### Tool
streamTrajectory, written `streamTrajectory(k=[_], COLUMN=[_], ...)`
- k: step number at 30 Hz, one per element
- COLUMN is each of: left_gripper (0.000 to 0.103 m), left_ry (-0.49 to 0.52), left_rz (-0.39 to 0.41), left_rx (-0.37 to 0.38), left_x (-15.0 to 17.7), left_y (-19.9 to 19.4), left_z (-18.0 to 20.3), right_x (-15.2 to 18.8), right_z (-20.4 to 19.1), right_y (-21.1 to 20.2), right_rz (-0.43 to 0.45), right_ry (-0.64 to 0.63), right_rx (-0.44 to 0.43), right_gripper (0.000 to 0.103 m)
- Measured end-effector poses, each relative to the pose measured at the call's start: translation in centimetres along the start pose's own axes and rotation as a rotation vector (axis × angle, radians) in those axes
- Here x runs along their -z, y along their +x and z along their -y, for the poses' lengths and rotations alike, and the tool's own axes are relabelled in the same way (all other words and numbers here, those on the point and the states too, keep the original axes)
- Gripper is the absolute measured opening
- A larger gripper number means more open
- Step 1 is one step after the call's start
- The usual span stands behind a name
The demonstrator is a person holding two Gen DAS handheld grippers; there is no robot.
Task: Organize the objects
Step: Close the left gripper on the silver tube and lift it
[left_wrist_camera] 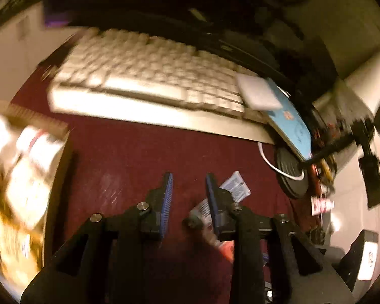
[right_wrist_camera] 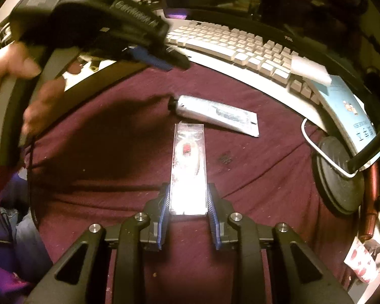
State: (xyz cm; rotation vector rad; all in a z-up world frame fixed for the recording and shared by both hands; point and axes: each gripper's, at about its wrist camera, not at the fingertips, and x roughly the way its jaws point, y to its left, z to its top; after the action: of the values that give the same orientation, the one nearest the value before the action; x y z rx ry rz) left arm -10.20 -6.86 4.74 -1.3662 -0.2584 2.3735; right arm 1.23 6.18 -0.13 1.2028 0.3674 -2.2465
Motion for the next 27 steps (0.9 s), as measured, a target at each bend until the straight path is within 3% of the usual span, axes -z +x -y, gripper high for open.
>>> streamTrajectory(k=[4, 9, 15, 19, 21, 22, 27], left_gripper=[0.036, 0.036, 0.036, 0.034, 0.033, 0.03, 0.028], left_ry=[0.197, 0.305, 0.403, 0.489, 0.474, 0.453, 0.357], left_rz=[-0.047, -0.091, -0.1, -0.086, -0.08, -0.071, -0.009], left_rx=[0.017, 0.042, 0.002, -0.079, -0.103, -0.114, -0.161], left_x=[0.2, 1.3, 2.7, 3.6, 3.8, 3.8, 4.6], left_y=[2.0, 3.5, 4.3, 4.4, 4.4, 4.3, 3.9], left_z=[2.4, 3.9, 4.0, 5.1, 5.2, 5.1, 5.0], right_x=[0.7, 1.7, 2.0, 1.4, 0.9, 0.5, -0.4], right_z=[0.1, 1.0, 1.9, 2.3, 2.3, 2.3, 2.0], right_y=[-0.7, -1.5, -1.4, -1.0, -0.7, -0.5, 0.1], right_rz=[-0.007, -0.015, -0.025, -0.035, -0.045, -0.046, -0.049], right_ry=[0.023, 0.078, 0.112, 0.117, 0.118, 0.117, 0.099], right_rx=[0.002, 0.044, 0.064, 0.076, 0.097, 0.107, 0.147], right_gripper=[0.027, 0.027, 0.028, 0.029, 0.049, 0.054, 0.056])
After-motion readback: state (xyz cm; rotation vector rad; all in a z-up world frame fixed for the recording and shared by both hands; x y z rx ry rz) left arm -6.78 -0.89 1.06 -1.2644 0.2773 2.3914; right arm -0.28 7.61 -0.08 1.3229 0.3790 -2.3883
